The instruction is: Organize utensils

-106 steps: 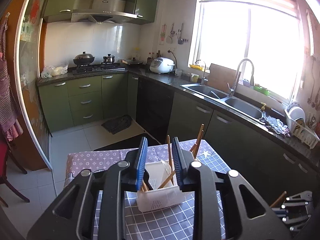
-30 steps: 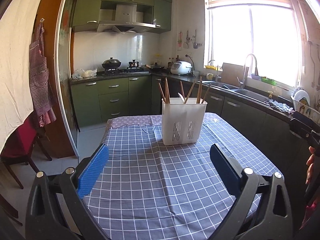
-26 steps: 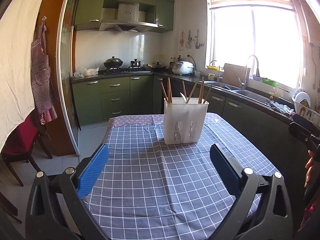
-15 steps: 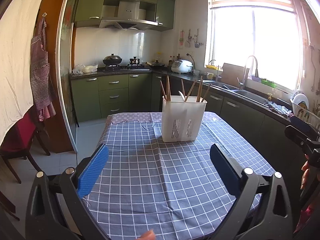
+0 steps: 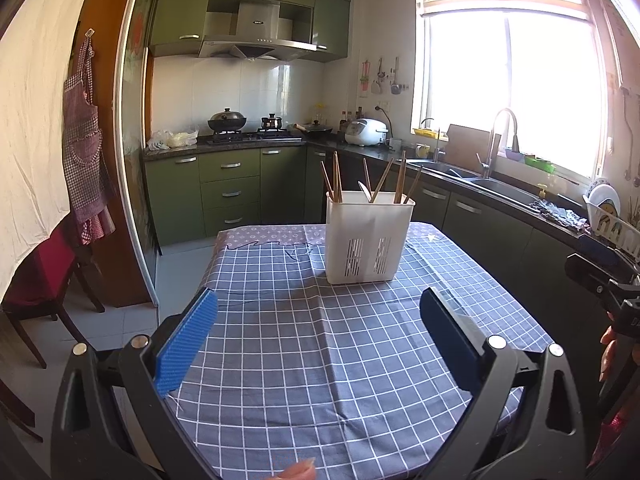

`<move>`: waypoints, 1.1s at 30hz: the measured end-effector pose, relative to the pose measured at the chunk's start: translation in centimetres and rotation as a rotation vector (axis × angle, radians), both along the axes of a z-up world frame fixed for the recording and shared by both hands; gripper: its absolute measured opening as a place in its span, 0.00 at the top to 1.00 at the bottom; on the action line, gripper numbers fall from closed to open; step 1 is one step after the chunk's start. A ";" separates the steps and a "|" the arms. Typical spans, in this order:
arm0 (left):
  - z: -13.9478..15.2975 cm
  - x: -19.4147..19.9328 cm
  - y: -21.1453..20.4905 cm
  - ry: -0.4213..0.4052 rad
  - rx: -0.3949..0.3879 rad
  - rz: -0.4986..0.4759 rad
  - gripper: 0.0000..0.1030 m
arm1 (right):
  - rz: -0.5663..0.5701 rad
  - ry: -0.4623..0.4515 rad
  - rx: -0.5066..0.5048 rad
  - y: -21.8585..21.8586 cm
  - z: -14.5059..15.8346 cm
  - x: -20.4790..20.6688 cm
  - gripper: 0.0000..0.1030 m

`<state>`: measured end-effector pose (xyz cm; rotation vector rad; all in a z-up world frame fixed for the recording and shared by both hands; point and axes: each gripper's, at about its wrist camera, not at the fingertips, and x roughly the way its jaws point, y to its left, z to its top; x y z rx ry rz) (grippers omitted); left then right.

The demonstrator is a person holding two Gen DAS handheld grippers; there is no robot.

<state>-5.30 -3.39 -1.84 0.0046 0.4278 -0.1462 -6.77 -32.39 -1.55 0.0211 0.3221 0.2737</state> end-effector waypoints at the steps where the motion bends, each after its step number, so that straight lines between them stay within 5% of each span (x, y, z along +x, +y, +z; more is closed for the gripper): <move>1: 0.0 0.0 0.1 0.001 -0.001 0.000 0.07 | 0.001 0.001 0.001 0.1 -0.1 0.0 0.04; 33: 0.0 -0.2 0.4 -0.004 0.019 0.020 0.07 | 0.003 0.002 0.003 0.2 -0.4 0.3 0.04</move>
